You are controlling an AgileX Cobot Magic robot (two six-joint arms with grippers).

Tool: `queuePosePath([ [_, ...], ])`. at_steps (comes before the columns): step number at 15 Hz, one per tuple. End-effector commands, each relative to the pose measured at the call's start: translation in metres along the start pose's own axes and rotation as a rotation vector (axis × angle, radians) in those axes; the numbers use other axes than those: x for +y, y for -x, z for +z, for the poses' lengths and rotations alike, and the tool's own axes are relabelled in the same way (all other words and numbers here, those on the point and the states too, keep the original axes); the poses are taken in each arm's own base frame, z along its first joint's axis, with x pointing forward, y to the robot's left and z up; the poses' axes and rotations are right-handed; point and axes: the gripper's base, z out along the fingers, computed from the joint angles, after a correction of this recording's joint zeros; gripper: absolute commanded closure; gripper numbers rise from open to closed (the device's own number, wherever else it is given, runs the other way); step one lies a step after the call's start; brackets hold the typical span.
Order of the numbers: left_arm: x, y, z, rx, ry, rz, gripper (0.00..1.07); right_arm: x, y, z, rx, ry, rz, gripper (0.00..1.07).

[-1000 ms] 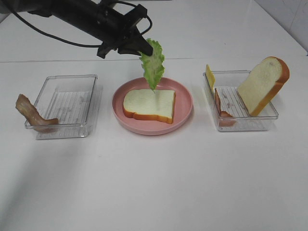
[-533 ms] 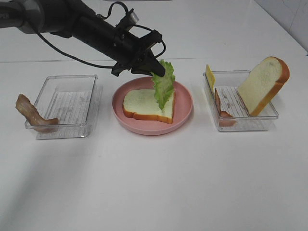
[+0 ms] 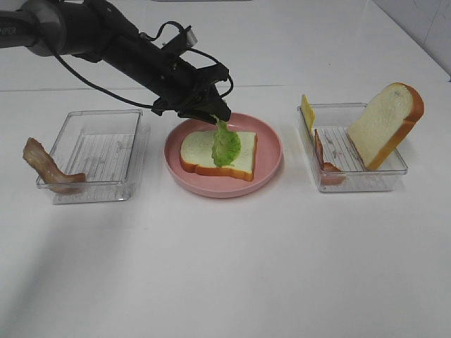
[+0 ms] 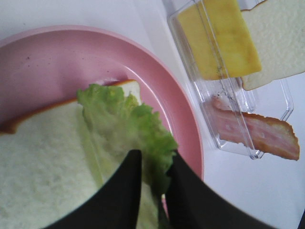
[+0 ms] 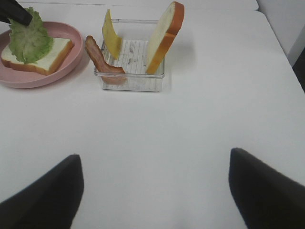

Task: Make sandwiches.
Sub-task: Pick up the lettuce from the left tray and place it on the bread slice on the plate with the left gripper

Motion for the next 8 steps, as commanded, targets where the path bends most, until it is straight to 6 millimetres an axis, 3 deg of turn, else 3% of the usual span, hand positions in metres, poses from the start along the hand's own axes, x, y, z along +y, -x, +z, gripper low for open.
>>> queuePosePath([
  [1,-0.001,0.001,-0.001,-0.005,0.006,0.008,0.44,0.000,-0.001,-0.001,-0.020,-0.007,-0.004,0.29],
  [2,0.000,0.002,-0.003,-0.007,0.010,0.008,0.32,0.000,-0.001,-0.001,-0.020,-0.007,-0.004,0.29],
  [3,0.000,0.003,-0.007,-0.010,0.019,0.020,0.28,0.000,-0.001,-0.001,-0.020,-0.007,-0.004,0.29],
  [8,-0.004,0.016,-0.052,-0.037,0.236,0.144,0.29,0.000,-0.001,-0.001,-0.020,-0.007,-0.004,0.29],
])
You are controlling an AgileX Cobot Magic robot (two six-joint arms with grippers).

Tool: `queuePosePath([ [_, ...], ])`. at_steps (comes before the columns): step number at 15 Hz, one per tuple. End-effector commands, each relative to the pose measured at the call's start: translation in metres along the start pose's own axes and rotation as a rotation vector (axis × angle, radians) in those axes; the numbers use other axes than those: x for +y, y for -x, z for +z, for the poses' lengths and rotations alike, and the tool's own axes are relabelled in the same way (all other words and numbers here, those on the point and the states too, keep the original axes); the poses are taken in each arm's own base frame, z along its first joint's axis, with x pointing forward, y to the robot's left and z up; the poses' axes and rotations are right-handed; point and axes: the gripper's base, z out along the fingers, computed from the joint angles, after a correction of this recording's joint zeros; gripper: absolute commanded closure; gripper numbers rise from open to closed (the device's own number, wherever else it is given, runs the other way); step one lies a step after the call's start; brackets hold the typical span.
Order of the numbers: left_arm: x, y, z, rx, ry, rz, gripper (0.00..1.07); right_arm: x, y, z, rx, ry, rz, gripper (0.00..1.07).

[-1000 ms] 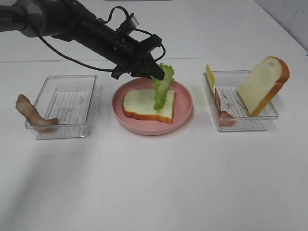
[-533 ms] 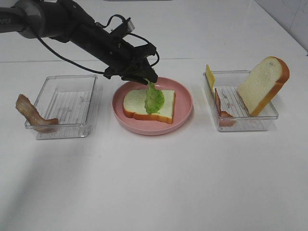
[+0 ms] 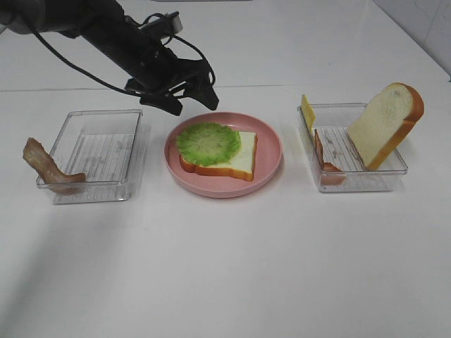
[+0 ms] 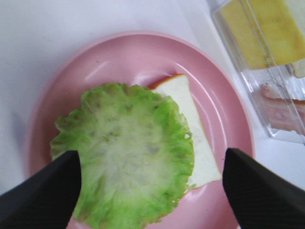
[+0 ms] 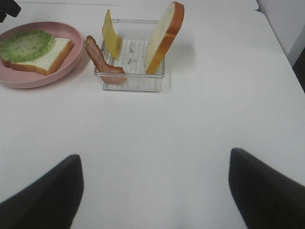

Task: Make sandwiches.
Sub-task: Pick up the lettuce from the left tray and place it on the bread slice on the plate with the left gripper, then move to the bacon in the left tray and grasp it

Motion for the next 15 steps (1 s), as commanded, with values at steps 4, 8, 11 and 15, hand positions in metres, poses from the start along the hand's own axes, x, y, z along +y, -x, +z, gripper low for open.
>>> queuePosePath([
  [4,-0.012,0.015,-0.070,-0.047,0.242,-0.002,0.29,0.000,-0.001,-0.001,-0.020,-0.007,-0.004,0.29],
  [8,-0.015,0.005,-0.111,0.057,0.430,-0.054,0.30,0.000,-0.001,-0.001,-0.020,-0.007,-0.004,0.29],
  [11,-0.015,-0.003,-0.120,0.142,0.482,-0.059,0.30,0.000,-0.001,-0.001,-0.020,-0.007,-0.004,0.29],
  [15,-0.009,-0.010,-0.124,0.214,0.556,-0.080,0.30,0.000,-0.001,-0.001,-0.020,-0.007,-0.004,0.29],
])
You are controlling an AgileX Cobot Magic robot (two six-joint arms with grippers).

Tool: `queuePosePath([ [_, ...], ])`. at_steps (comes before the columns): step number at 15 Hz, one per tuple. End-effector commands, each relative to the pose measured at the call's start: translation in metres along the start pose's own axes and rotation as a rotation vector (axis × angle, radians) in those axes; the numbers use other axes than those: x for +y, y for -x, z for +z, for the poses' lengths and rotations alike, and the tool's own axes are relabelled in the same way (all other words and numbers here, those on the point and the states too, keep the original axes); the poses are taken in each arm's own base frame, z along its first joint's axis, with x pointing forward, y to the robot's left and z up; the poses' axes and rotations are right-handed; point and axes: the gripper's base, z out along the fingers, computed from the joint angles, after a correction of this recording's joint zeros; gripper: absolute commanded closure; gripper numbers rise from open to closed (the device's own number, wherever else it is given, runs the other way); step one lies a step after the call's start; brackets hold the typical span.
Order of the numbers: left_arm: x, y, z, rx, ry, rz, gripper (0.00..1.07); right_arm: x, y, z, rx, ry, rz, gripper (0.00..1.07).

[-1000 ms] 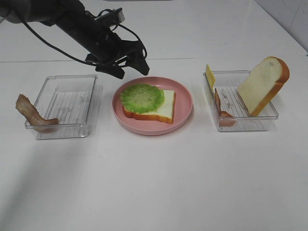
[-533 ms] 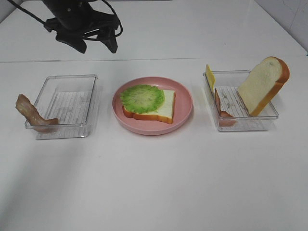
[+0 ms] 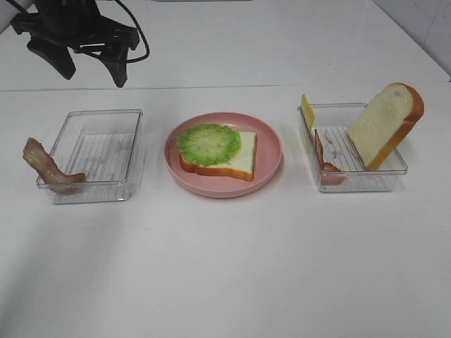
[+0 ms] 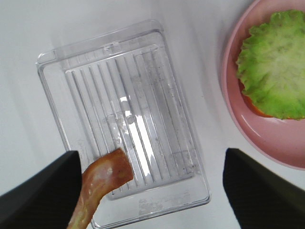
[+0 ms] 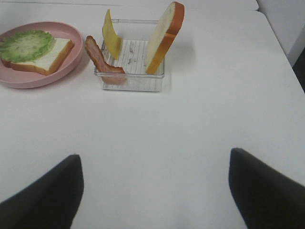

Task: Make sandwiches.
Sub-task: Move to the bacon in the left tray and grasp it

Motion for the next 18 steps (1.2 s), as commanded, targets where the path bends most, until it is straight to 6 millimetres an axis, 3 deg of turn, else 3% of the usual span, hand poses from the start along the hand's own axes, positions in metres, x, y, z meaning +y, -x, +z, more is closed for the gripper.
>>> queuePosePath([
  [1,0.003,-0.007,-0.005,0.066,0.039,-0.009,0.30,0.000,-0.001,-0.001,-0.020,-0.007,-0.004,0.29],
  [4,0.011,-0.018,-0.009,0.091,0.046,-0.034,0.30,0.000,-0.001,-0.001,-0.019,-0.007,-0.004,0.29],
  [9,0.072,-0.067,-0.004,0.236,0.073,-0.208,0.30,0.000,-0.001,-0.001,-0.019,-0.007,-0.004,0.29],
  [12,0.091,-0.088,0.012,0.324,0.085,-0.260,0.30,0.000,-0.001,-0.001,-0.019,-0.007,-0.004,0.29],
  [14,0.097,-0.098,0.031,0.297,0.052,-0.300,0.30,0.000,-0.001,-0.001,-0.019,-0.007,-0.004,0.29],
  [18,0.094,-0.088,0.037,0.175,0.004,-0.332,0.32,0.000,-0.001,-0.001,-0.019,-0.007,-0.004,0.29],
])
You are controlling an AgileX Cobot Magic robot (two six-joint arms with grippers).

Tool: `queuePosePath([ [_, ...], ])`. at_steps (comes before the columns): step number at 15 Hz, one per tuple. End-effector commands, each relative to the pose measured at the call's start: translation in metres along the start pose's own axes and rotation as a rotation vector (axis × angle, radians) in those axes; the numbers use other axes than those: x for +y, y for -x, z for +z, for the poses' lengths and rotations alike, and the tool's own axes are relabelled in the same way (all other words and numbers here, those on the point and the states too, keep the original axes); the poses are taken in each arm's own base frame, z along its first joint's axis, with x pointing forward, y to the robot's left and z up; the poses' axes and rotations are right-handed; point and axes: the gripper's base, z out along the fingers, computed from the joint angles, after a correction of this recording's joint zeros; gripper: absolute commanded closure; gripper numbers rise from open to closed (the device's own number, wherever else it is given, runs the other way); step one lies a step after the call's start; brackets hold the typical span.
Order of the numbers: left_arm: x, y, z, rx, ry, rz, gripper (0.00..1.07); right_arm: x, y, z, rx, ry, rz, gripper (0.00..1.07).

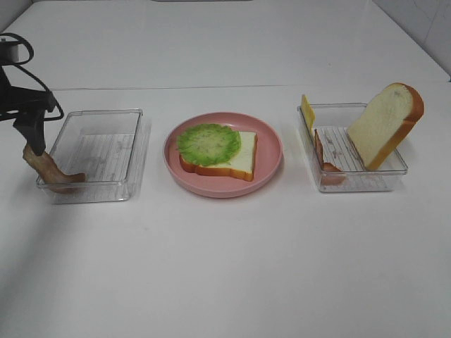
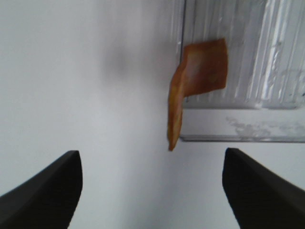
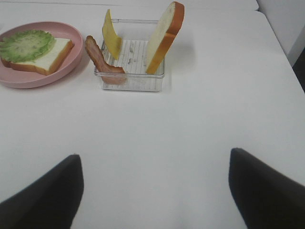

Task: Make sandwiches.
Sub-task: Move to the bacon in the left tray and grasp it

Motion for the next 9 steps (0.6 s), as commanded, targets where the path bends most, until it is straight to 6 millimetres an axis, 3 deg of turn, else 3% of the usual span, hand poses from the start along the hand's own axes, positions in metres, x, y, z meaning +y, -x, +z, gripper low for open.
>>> queuePosePath([
  [1,-0.002,0.005,0.006,-0.044,-0.025,-0.021,0.36,0.000,-0.001,-0.001,-0.019,-0.007,-0.004,0.29],
  [4,-0.003,0.008,0.029,0.004,-0.026,-0.034,0.40,0.000,-0.001,-0.001,-0.019,-0.007,-0.004,0.29],
  [9,-0.003,0.008,0.031,0.004,-0.027,-0.035,0.75,0.000,-0.001,-0.001,-0.019,-0.007,-0.004,0.29],
])
